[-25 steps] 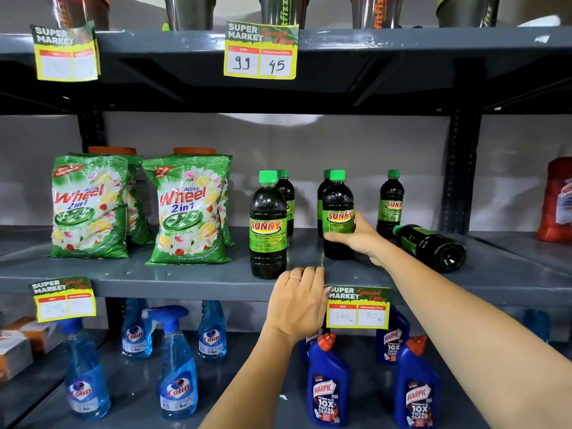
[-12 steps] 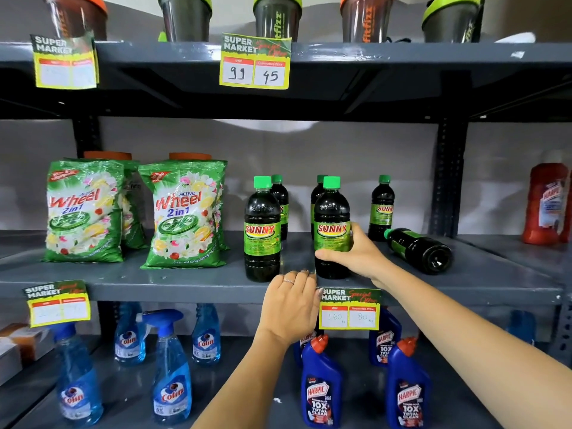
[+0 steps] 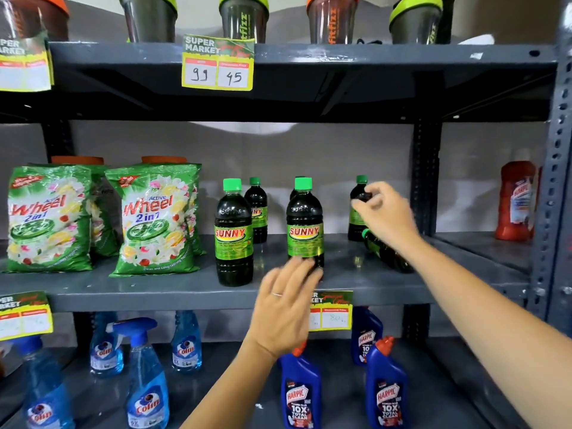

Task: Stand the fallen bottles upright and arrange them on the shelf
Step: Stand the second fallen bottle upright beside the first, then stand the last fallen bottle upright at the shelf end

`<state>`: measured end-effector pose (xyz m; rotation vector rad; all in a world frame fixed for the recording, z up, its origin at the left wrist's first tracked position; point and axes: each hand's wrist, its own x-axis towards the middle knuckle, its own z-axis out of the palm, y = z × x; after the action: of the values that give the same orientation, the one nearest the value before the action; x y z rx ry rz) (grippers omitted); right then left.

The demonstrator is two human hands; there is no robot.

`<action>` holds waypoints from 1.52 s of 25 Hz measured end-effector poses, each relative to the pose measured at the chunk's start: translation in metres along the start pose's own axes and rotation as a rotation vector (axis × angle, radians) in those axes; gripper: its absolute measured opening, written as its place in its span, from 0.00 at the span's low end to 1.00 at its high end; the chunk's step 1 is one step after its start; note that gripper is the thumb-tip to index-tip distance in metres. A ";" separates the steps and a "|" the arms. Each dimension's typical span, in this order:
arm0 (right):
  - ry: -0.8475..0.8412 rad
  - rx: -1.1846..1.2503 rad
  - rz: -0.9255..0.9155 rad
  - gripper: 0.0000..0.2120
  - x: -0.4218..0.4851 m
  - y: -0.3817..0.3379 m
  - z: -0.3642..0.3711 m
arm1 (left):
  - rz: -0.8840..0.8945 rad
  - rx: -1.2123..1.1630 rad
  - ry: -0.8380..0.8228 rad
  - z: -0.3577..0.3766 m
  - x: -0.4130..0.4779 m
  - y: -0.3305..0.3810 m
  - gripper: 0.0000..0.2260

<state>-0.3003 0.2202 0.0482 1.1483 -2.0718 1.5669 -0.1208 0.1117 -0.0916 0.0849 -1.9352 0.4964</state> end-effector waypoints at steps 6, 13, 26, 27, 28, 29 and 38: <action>-0.161 -0.466 0.298 0.19 0.064 0.083 -0.034 | -0.223 -0.164 -0.445 0.040 0.082 0.074 0.28; -0.654 -0.183 0.617 0.32 0.057 0.088 -0.016 | -0.410 -0.060 -0.876 0.072 0.092 0.078 0.30; 0.083 -0.097 0.142 0.34 0.023 0.093 0.006 | -0.405 -0.042 -0.854 0.070 0.090 0.079 0.30; 0.090 -0.084 0.119 0.35 0.019 0.093 0.005 | -0.400 -0.039 -0.844 0.071 0.089 0.079 0.30; 0.087 -0.076 0.092 0.37 0.016 0.095 0.004 | -0.395 -0.035 -0.835 0.071 0.088 0.079 0.31; 0.077 -0.068 0.066 0.38 0.013 0.096 0.003 | -0.392 -0.028 -0.828 0.071 0.087 0.080 0.32; -0.200 0.544 0.288 0.36 0.021 0.110 -0.004 | -0.380 -0.025 -0.820 0.072 0.086 0.079 0.32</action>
<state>-0.3957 0.2245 -0.0104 1.2557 -2.0647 2.3447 -0.2411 0.1711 -0.0619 0.7199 -2.6310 0.1797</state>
